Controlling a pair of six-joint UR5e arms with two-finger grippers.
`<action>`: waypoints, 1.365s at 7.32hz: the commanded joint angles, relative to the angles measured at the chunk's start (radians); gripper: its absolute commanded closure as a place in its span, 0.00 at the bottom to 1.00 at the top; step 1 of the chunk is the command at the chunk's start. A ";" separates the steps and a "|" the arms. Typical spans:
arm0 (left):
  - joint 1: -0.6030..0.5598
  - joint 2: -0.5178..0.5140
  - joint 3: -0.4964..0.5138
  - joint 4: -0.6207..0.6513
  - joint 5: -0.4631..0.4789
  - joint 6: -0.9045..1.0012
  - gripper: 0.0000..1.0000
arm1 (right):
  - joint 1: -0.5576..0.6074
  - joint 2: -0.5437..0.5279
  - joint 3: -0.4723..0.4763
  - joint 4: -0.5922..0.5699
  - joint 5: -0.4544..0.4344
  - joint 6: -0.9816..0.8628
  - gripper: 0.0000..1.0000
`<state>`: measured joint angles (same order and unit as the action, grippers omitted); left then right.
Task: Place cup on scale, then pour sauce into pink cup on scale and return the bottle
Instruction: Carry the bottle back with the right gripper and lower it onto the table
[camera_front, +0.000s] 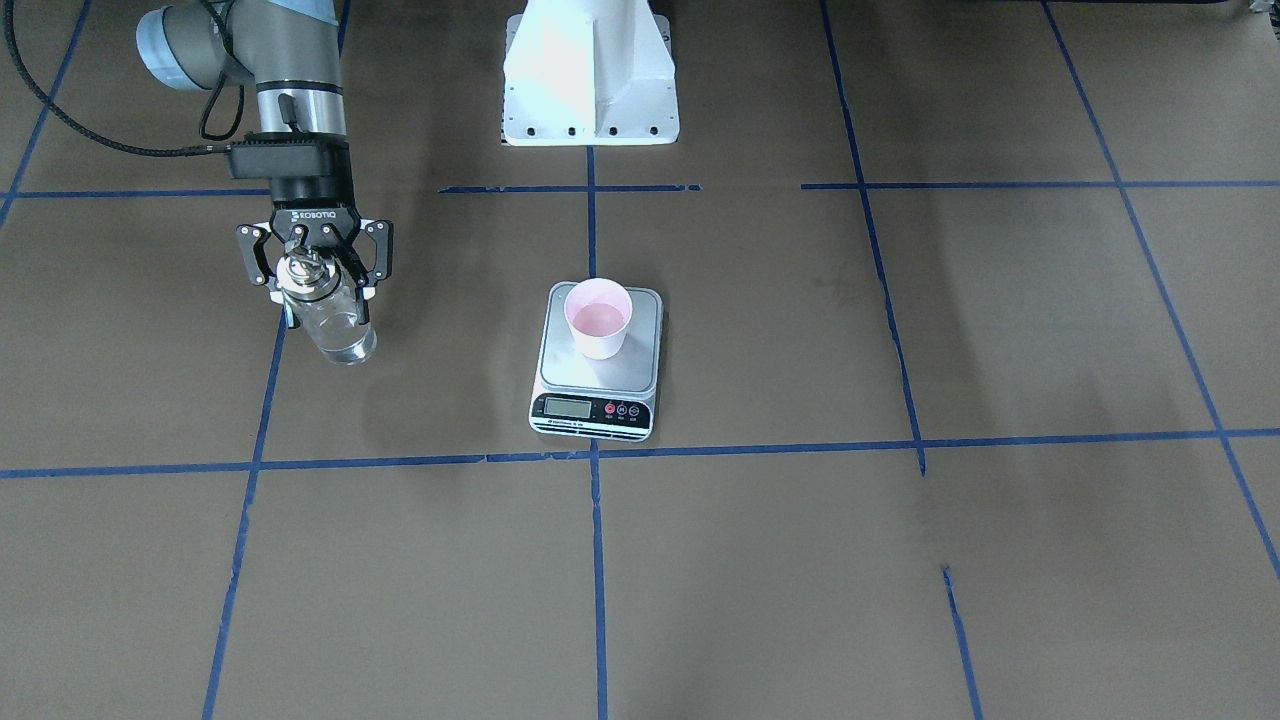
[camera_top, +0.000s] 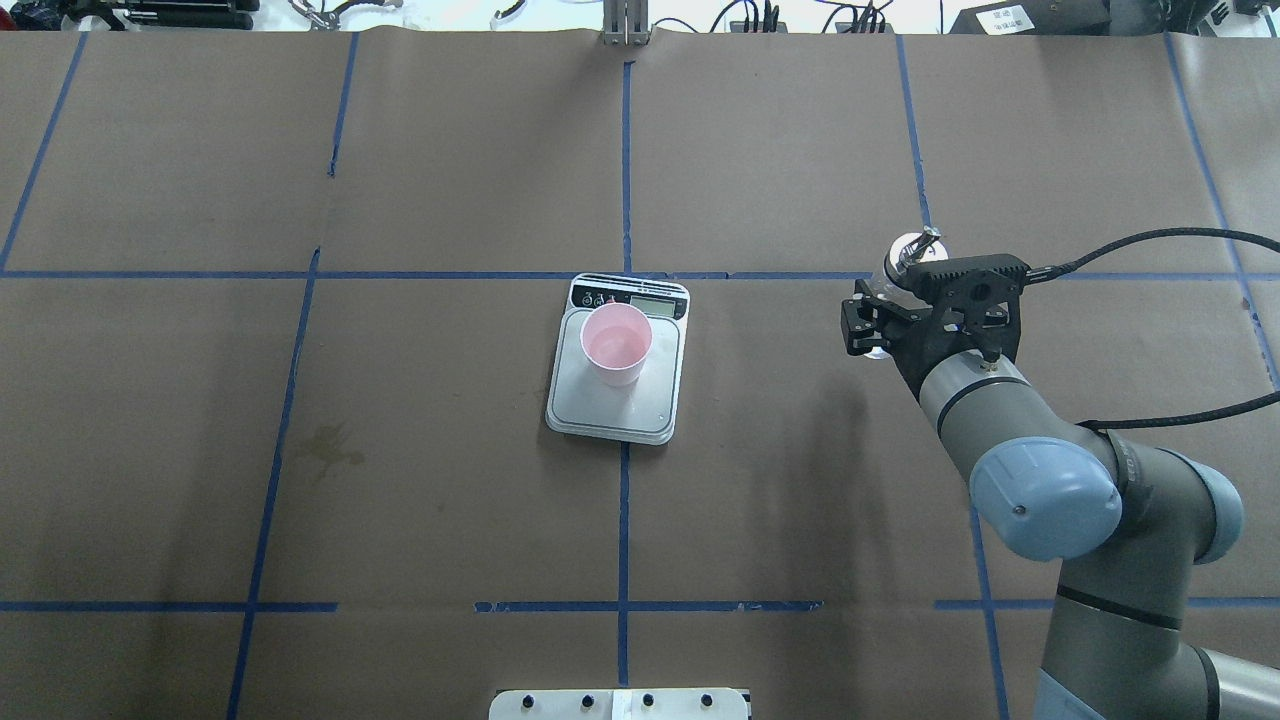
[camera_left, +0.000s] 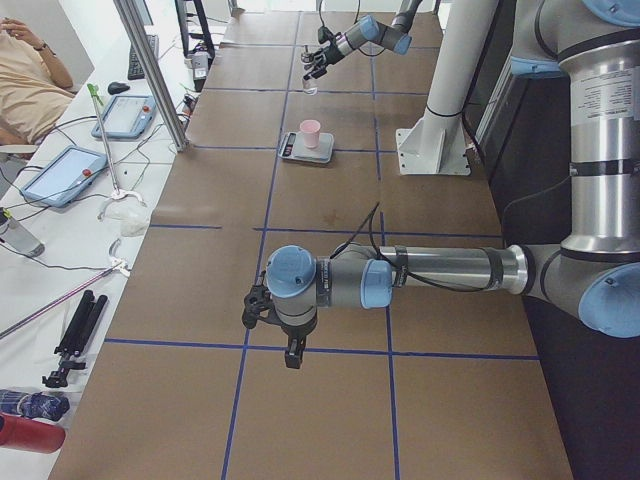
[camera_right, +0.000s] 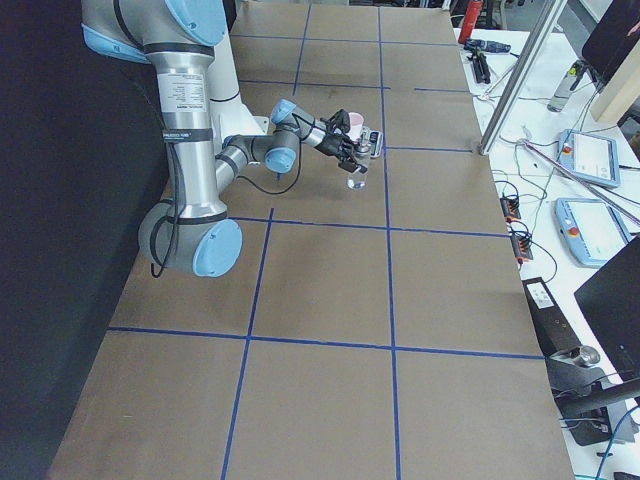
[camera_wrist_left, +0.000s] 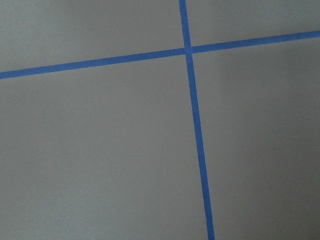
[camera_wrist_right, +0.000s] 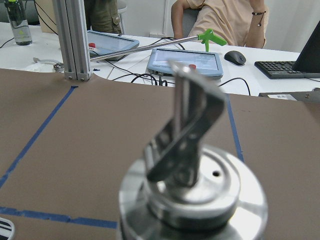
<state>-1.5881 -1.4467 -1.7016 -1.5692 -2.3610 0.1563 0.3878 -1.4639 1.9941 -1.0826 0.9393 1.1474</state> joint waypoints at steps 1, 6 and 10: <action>0.000 -0.004 -0.001 -0.020 -0.007 0.002 0.00 | -0.001 -0.055 -0.018 0.055 -0.007 0.070 1.00; 0.002 -0.004 0.000 -0.020 -0.009 0.002 0.00 | -0.016 -0.105 -0.053 0.058 -0.037 0.163 1.00; 0.002 -0.004 0.000 -0.020 -0.009 0.002 0.00 | -0.047 -0.105 -0.060 0.056 -0.065 0.193 0.96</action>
<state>-1.5874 -1.4512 -1.7012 -1.5900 -2.3699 0.1580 0.3476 -1.5681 1.9357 -1.0254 0.8776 1.3381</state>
